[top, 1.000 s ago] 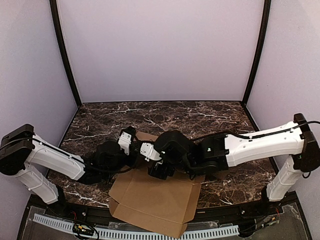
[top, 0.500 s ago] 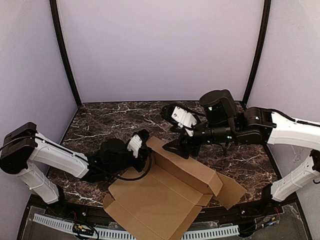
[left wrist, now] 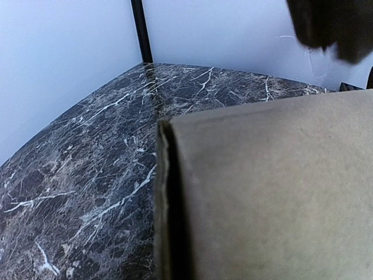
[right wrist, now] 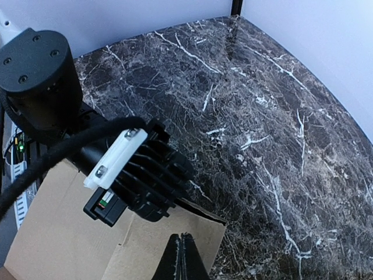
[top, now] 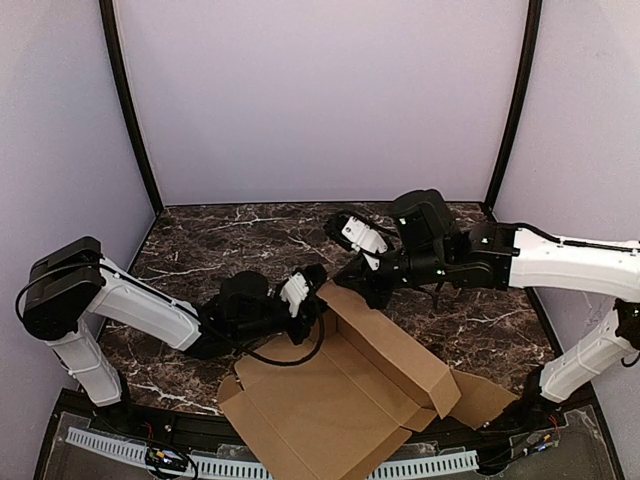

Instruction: Fold the paper box

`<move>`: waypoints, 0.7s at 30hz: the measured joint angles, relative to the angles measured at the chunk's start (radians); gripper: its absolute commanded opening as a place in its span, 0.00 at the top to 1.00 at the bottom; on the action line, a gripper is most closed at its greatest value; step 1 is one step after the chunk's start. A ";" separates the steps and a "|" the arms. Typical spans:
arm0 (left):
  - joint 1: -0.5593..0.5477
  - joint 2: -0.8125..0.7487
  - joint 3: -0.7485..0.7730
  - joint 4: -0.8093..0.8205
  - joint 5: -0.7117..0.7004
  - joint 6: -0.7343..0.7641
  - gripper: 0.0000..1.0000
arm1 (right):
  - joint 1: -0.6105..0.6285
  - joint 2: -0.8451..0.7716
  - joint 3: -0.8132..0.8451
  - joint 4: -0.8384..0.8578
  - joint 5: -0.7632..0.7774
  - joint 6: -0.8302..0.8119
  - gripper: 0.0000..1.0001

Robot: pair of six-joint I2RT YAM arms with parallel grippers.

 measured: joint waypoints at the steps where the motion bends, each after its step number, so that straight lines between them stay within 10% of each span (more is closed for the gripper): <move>1: 0.000 0.007 0.005 0.006 0.008 0.006 0.99 | -0.004 0.004 -0.009 0.008 -0.002 0.003 1.00; 21: 0.122 0.111 0.068 0.056 0.082 0.025 0.99 | -0.101 0.082 -0.032 0.118 0.065 0.012 1.00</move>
